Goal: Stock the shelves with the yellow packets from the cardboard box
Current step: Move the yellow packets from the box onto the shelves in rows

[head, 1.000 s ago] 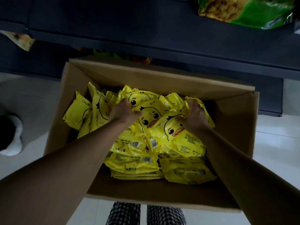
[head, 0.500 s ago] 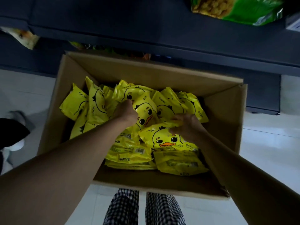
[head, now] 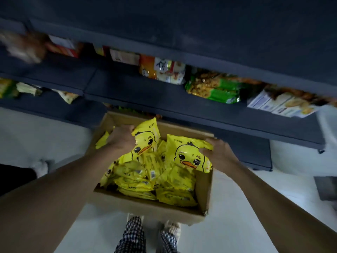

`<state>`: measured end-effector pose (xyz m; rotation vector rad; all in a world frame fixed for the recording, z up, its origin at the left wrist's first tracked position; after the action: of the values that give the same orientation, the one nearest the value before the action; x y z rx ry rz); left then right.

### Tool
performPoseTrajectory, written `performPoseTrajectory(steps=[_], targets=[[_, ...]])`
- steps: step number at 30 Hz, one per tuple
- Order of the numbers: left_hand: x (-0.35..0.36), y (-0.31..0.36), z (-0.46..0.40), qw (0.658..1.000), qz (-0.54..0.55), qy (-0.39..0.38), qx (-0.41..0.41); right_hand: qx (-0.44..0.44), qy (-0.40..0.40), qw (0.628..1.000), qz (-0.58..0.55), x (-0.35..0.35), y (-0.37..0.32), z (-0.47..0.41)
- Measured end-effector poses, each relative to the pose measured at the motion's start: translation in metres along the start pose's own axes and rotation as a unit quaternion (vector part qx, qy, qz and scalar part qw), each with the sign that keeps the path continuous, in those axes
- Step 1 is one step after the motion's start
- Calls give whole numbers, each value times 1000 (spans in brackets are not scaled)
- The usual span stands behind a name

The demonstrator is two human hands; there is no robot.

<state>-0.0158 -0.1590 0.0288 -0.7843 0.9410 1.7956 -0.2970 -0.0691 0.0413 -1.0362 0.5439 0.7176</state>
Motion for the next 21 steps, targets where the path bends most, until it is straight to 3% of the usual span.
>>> performPoseTrajectory(steps=[12, 21], targets=[[-177, 101, 108, 987, 53, 108, 105, -119, 116, 986, 16, -205, -107, 81], [-283, 188, 168, 955, 67, 176, 227, -184, 211, 960, 11, -326, -168, 135]])
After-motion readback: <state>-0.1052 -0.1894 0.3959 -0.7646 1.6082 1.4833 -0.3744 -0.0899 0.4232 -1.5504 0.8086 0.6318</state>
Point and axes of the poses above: each hand's wrist, its own z-axis away from the middle knuckle, its own x-axis out of the palm, y = z × x, the point moved 10 cm from there along -z, towards the middle knuckle, and after that the axes turned 8 degrees about -x, right-handed, at the moved point
